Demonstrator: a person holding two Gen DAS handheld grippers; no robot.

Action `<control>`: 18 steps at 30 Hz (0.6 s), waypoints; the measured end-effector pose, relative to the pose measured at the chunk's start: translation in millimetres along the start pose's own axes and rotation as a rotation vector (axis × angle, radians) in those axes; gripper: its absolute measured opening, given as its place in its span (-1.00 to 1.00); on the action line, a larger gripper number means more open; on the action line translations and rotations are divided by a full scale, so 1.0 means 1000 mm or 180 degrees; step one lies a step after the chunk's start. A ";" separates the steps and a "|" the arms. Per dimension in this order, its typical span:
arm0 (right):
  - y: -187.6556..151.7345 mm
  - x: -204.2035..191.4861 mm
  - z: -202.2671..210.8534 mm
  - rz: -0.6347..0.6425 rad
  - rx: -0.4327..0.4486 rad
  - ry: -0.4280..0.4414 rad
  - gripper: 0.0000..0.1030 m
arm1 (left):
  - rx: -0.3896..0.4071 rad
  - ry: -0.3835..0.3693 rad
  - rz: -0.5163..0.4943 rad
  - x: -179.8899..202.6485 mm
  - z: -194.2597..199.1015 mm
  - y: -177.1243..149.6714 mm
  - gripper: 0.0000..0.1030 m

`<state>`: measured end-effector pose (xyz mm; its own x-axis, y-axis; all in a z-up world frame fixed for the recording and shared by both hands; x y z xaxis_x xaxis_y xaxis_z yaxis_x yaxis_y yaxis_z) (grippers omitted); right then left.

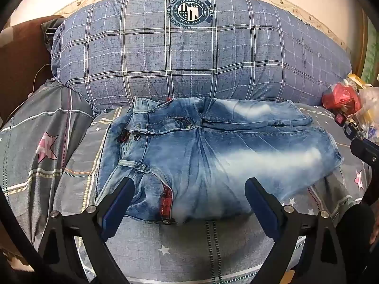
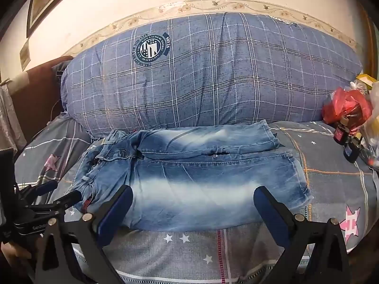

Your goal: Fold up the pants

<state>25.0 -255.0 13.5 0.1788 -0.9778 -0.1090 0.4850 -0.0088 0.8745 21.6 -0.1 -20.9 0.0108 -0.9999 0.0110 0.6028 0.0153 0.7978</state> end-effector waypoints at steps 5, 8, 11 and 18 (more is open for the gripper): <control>0.001 0.000 -0.001 0.0005 -0.0010 0.0004 1.00 | -0.0008 0.0017 -0.0014 0.001 0.000 0.000 0.83; 0.000 0.000 -0.002 -0.0005 -0.0020 0.0007 1.00 | -0.0002 0.0006 -0.0007 0.005 0.004 -0.003 0.83; 0.000 0.000 -0.004 -0.0006 -0.0032 0.0011 1.00 | 0.0009 -0.0017 0.0024 0.002 0.000 0.000 0.83; -0.001 0.000 -0.007 -0.0003 -0.0046 0.0015 1.00 | 0.0011 -0.0027 0.0029 0.003 0.001 0.000 0.83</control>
<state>30.6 -253.0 8.9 0.1822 -0.9769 -0.1121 0.4974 -0.0067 0.8675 20.9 -2.8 -20.8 0.0093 -0.9997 0.0234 0.5999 0.0243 0.7997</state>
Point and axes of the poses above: each gripper's, at about its wrist camera, not at the fingertips, and z roughly against the way its jaws point, x to its right, y to its top, the point moved 3 cm from there along -z, roughly the way its jaws point, and after that the axes turned 7 degrees about x, right-handed, at the moved point
